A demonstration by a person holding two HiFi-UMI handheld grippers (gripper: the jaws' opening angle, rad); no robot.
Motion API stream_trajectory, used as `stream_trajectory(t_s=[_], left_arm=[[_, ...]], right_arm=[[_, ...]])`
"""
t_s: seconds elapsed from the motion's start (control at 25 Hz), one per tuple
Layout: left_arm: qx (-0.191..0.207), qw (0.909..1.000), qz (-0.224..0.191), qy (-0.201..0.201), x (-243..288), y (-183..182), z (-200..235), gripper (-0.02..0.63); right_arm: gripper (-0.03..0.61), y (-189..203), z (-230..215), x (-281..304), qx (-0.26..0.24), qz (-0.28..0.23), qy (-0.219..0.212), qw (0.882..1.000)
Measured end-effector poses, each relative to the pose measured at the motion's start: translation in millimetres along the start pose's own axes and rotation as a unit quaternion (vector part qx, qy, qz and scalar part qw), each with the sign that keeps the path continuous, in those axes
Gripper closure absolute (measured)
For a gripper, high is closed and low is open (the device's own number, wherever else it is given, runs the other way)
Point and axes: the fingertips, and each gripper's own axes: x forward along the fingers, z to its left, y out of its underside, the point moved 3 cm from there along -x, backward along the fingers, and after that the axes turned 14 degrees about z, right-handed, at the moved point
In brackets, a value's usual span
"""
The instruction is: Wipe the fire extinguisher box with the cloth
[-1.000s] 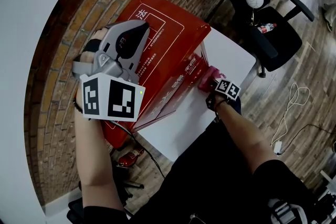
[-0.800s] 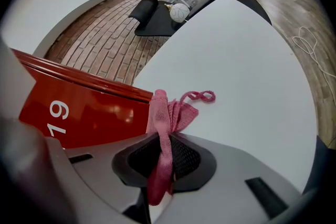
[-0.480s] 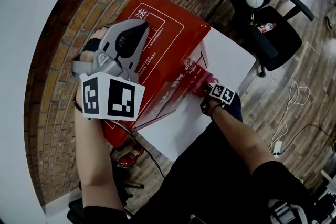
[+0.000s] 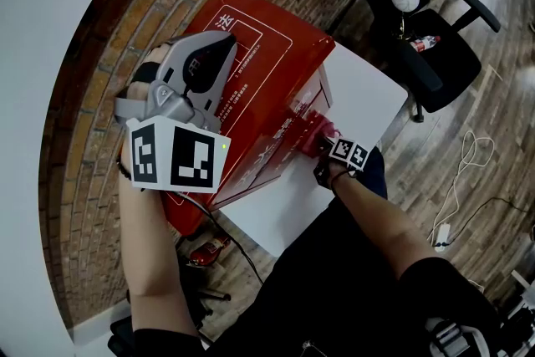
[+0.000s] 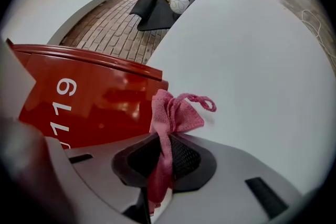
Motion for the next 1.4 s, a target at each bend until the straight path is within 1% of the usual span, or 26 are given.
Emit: stream_trajectory(t_s=[0.36,0.68,1.4], left_arm=[[0.000,1.0000,0.001,0.001,0,0,-1,0.586],[0.000,1.0000,0.001,0.002,1,0,-1,0.586],[0.001,1.0000,0.002,0.004,2,0,-1,0.586]], right_arm=[[0.514,5,8,3,-0.022,0.021,-0.024,0.999],[0.514,4,22,-1,-0.039,0.016,-0.056,0.997],[0.514,11,48,-16,-0.040,0.003,-0.107,0.993]])
